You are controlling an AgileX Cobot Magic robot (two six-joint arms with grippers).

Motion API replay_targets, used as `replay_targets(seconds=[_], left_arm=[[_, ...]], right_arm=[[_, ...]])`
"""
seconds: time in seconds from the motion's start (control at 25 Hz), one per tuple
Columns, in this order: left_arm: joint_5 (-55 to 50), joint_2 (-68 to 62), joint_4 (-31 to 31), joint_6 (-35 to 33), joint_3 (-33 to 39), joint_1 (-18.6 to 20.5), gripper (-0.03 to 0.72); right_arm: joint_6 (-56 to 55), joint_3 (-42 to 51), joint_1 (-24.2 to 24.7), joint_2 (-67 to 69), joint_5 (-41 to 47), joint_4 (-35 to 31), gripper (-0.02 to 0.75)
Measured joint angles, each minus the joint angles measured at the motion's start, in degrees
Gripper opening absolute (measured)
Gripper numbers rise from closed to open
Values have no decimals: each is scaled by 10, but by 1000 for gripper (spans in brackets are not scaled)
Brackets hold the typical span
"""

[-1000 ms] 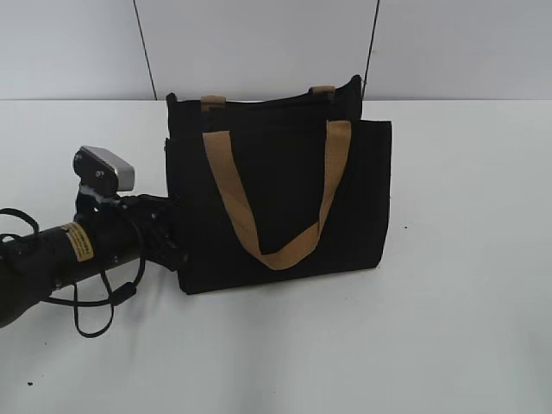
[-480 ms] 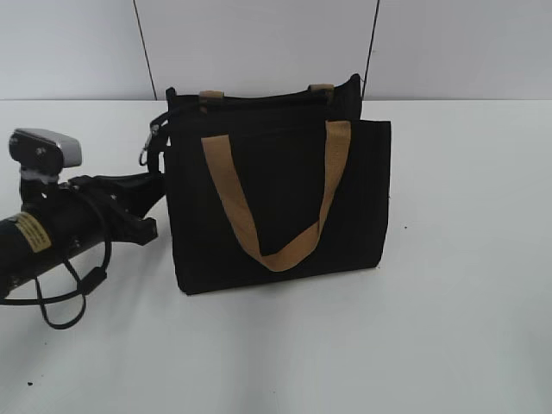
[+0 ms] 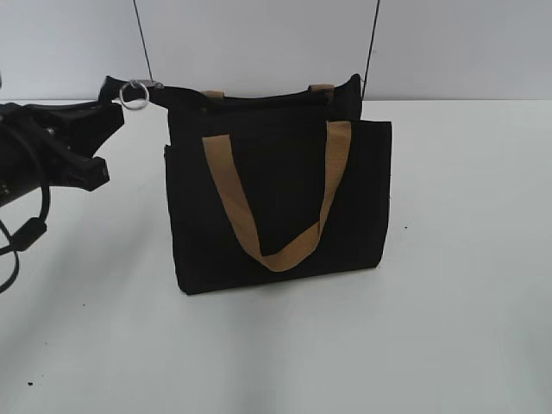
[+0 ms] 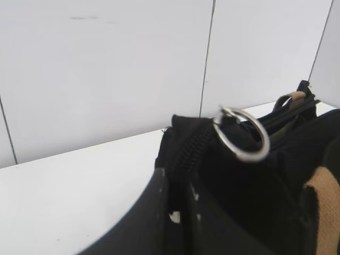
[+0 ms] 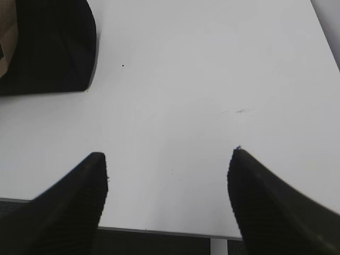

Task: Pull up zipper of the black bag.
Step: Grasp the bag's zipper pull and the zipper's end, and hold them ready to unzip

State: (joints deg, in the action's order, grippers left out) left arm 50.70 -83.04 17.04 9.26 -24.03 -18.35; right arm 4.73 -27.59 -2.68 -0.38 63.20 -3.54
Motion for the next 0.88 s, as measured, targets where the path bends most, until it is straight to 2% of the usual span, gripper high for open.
replay_targets(seconds=[0.24,0.4,0.52,0.68,0.88], left_arm=[[-105,60,49,16,-34,0,36],[-132,68,100,80,-71,0,36],[-154,68,154,128,-98,0,36],[-168,68,204,165,-111,0,36],[-173,68,245,187,-123,0,36]], right_arm=[[0,0,0,0,0,0,541],[0,0,0,0,0,-3,541],[0,0,0,0,0,-28,541],[46,-2,0,5,-17,-120,541],[242,-21,0,141,-65,-300,541]])
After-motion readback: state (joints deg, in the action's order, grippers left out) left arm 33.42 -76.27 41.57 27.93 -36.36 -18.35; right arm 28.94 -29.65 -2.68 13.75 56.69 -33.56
